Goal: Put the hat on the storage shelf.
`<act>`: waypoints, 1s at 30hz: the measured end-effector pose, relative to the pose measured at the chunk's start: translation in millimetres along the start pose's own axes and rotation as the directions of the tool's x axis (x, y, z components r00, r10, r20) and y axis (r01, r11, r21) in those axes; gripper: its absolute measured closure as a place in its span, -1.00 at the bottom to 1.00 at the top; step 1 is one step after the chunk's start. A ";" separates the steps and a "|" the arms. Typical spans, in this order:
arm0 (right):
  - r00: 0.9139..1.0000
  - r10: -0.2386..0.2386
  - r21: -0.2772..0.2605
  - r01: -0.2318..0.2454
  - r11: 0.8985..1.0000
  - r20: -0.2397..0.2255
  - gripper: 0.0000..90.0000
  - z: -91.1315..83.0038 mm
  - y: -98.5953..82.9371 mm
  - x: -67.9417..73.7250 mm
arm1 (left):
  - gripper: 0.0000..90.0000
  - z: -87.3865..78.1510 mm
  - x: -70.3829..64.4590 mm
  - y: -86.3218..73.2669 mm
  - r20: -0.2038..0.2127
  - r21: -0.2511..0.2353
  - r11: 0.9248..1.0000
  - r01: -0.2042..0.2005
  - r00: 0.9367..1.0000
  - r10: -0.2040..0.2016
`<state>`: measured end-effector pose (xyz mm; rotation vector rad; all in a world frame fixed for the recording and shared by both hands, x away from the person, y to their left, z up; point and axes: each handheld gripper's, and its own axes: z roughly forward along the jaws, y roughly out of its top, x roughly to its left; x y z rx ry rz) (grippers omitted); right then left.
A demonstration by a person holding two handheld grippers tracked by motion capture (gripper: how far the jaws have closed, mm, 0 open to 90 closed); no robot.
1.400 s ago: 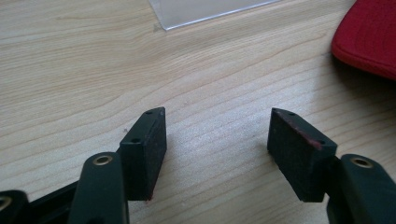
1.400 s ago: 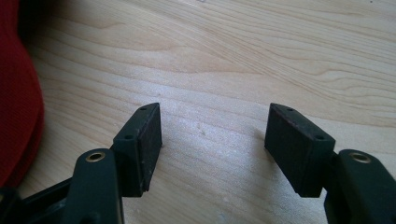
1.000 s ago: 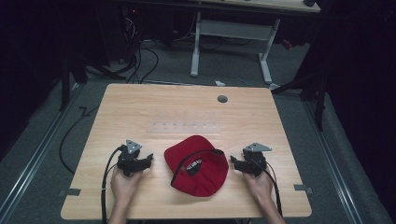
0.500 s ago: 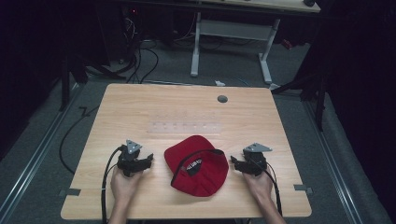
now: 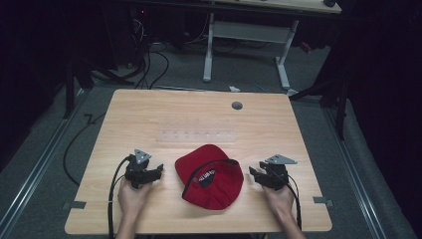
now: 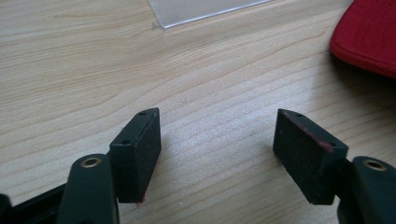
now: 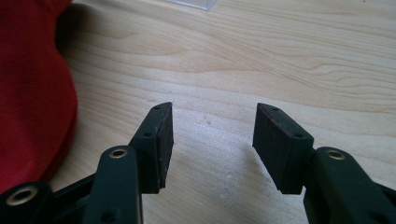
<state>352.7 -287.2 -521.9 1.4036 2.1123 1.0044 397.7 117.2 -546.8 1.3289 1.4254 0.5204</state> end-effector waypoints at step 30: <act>0.977 -0.090 -0.093 0.073 0.993 -0.192 -0.12 -39.9 17.1 37.9 | -0.30 0.0 -0.3 -0.2 0.002 0.002 1.000 -0.002 1.000 0.002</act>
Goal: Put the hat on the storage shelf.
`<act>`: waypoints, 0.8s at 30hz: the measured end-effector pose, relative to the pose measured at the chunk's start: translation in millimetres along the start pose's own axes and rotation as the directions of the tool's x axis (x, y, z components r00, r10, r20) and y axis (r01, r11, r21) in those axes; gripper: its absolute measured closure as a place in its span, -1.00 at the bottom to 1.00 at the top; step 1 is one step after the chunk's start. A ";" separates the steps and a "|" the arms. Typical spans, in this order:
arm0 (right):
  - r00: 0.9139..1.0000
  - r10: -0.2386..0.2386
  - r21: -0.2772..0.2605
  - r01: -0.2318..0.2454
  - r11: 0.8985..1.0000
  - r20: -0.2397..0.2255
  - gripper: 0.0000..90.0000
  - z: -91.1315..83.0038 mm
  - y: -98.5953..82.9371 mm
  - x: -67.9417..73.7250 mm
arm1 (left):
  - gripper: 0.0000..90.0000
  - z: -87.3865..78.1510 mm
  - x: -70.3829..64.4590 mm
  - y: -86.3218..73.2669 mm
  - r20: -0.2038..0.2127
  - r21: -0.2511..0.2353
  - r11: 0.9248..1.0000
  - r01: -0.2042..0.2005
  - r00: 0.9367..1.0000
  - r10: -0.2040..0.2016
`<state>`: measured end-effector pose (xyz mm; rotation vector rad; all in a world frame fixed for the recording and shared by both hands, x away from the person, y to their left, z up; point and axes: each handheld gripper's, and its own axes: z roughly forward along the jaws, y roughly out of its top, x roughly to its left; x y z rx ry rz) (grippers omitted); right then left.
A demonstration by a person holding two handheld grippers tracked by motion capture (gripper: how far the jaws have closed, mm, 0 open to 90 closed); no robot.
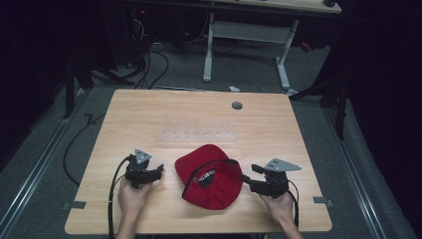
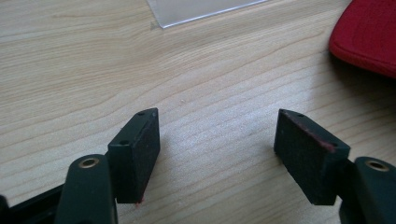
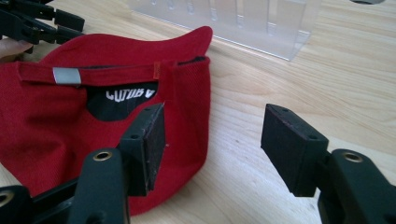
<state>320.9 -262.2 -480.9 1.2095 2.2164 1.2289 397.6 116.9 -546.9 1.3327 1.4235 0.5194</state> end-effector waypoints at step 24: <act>0.999 -0.007 0.063 0.010 0.998 -0.042 -0.10 51.9 25.3 6.5 | -0.30 0.0 0.0 0.0 0.000 0.000 1.000 0.000 1.000 0.000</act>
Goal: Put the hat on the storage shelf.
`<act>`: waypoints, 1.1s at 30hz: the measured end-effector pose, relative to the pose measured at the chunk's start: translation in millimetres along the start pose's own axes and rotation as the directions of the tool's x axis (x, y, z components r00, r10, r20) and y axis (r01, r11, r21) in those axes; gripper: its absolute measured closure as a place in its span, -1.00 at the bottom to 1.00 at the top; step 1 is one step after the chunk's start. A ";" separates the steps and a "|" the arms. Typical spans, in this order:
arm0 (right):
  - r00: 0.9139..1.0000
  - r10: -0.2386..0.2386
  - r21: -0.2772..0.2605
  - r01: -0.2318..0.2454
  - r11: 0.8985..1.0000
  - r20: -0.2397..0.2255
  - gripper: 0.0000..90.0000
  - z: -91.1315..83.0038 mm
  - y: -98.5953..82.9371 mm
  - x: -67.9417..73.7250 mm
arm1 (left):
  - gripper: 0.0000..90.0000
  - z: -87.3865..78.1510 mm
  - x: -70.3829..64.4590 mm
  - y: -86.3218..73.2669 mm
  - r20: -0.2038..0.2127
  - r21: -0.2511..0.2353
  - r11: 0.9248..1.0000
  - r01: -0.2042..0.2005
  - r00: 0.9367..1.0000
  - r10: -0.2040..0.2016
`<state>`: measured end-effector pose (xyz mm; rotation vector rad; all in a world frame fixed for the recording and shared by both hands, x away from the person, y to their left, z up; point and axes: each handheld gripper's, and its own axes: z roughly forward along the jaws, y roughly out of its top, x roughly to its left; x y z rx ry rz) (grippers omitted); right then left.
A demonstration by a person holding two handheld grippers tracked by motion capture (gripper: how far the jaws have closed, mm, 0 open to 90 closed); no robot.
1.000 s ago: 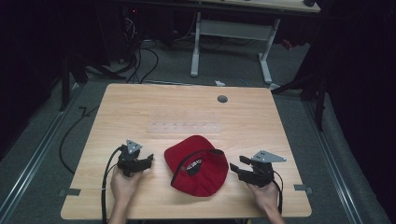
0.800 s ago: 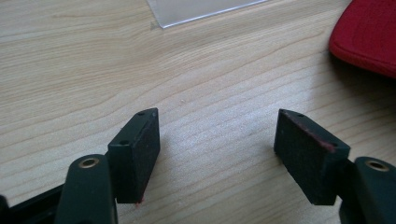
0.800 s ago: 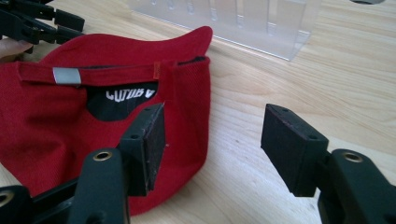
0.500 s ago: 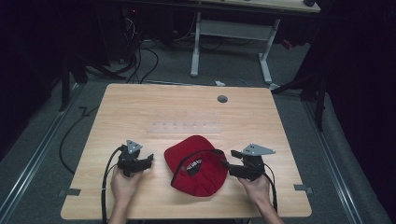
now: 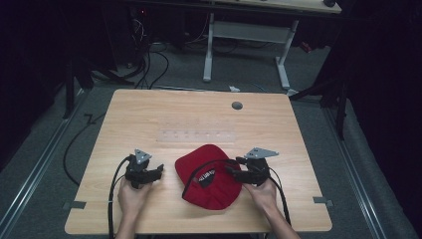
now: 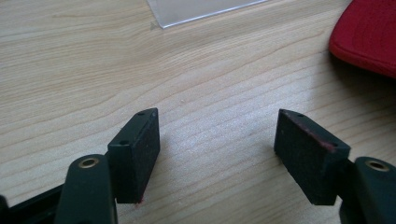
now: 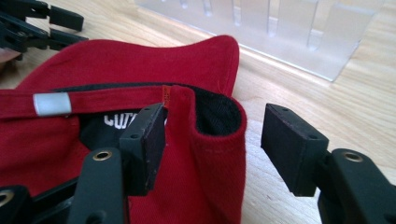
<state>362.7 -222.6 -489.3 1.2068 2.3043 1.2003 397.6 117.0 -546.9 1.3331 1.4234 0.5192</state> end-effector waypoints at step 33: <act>0.986 0.112 0.035 -0.109 0.993 -0.121 0.76 24.1 -5.2 -13.2 | -0.30 0.0 -0.1 -0.1 0.001 0.000 1.000 0.000 1.000 0.000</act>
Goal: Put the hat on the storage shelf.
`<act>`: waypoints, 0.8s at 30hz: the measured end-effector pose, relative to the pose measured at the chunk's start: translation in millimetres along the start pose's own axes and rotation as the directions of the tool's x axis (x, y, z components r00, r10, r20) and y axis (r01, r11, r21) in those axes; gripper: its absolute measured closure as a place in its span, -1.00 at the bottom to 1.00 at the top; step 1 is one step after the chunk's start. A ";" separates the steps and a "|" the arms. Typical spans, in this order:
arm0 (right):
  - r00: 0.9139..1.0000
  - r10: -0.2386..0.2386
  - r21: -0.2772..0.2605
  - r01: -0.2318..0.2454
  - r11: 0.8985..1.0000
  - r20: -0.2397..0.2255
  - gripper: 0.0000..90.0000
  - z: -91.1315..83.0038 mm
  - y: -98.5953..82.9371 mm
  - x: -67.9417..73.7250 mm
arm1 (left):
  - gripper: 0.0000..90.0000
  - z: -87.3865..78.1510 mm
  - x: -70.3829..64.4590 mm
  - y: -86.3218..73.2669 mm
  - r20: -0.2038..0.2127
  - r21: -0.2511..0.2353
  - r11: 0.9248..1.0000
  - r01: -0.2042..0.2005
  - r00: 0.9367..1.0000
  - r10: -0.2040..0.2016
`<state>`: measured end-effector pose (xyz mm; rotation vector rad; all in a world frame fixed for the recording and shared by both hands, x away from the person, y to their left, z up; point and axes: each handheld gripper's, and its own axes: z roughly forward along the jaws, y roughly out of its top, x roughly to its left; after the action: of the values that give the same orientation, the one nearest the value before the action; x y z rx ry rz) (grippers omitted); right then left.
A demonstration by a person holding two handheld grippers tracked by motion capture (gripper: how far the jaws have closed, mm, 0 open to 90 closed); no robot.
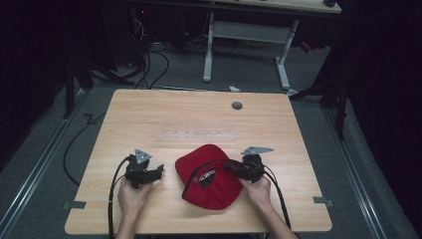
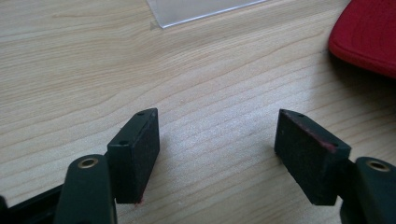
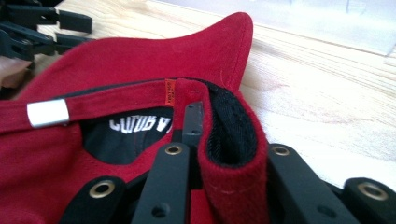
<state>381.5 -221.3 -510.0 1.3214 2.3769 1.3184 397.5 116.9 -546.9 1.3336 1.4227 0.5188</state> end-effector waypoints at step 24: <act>0.999 0.027 -0.077 -0.029 0.997 -0.023 0.81 -36.7 6.0 -2.7 | -0.31 0.0 -0.3 -0.1 -0.001 -0.001 1.000 0.000 1.000 0.000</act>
<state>369.6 -245.0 -483.8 1.3302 2.3040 1.4240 397.4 116.5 -546.9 1.3326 1.4234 0.5195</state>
